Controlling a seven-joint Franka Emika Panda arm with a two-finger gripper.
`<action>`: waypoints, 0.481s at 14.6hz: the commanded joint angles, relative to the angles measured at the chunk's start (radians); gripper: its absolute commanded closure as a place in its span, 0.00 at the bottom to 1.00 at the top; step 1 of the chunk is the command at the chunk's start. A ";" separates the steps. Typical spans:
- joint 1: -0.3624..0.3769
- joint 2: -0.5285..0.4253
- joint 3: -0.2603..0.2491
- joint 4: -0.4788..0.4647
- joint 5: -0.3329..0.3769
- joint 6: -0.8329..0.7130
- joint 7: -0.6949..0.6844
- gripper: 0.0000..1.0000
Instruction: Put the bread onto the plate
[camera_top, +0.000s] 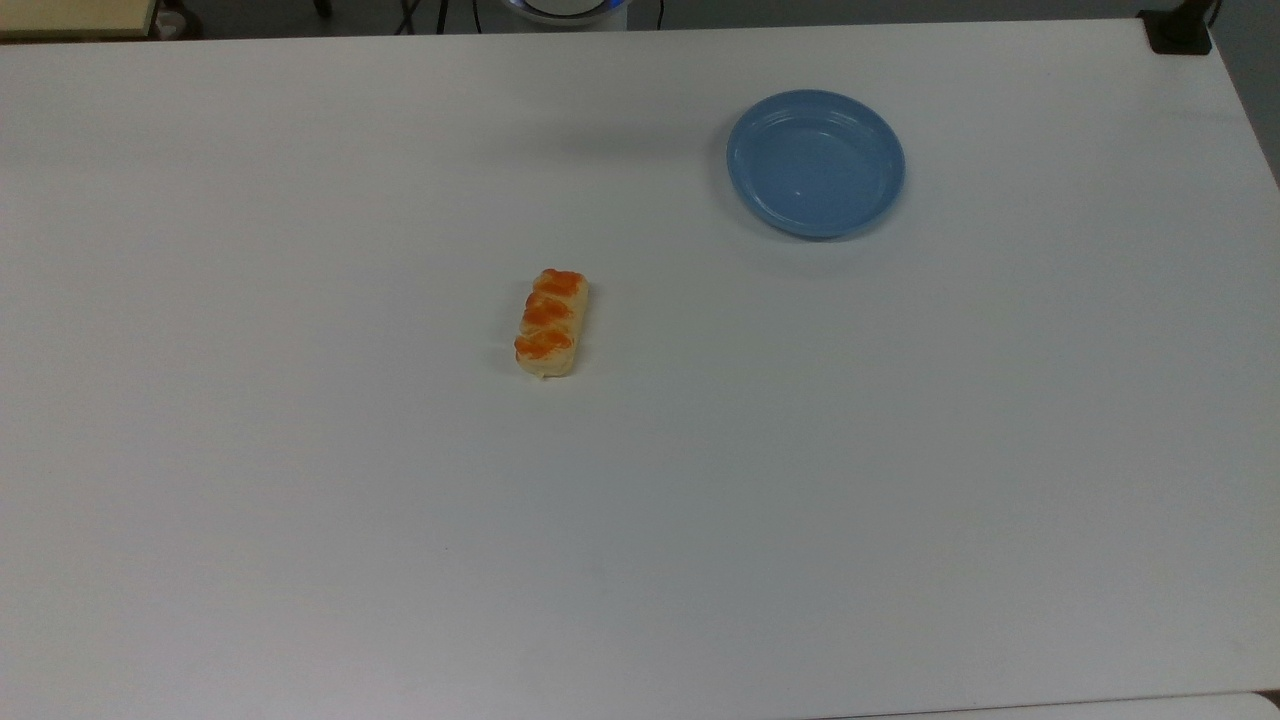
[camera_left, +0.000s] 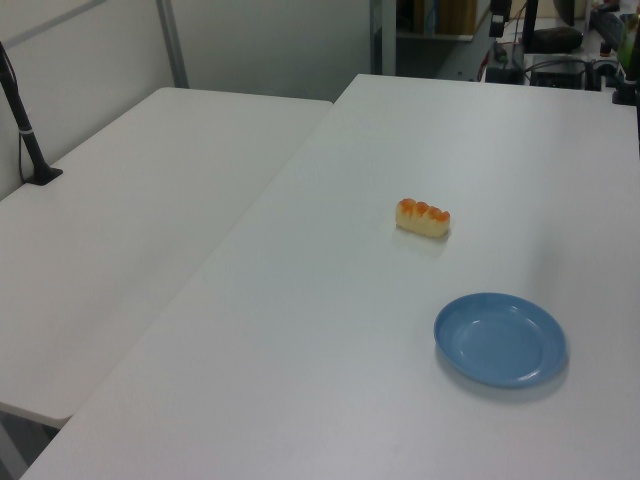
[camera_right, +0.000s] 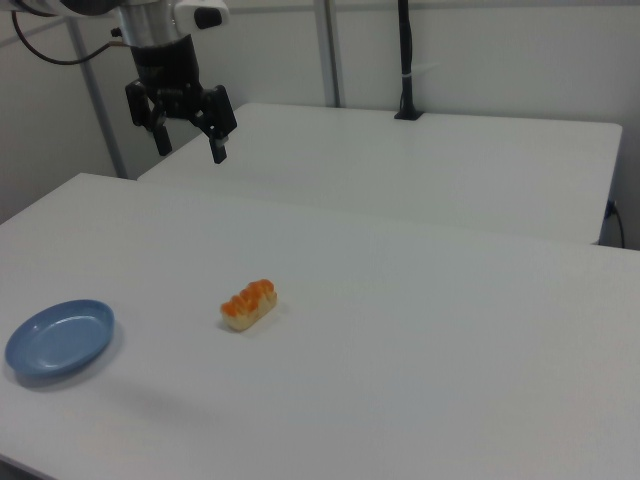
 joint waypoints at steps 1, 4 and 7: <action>0.014 -0.004 0.031 -0.018 -0.006 0.028 0.005 0.00; 0.016 -0.002 0.031 -0.016 -0.006 0.028 0.002 0.00; 0.025 -0.001 0.031 -0.018 -0.008 0.028 0.005 0.00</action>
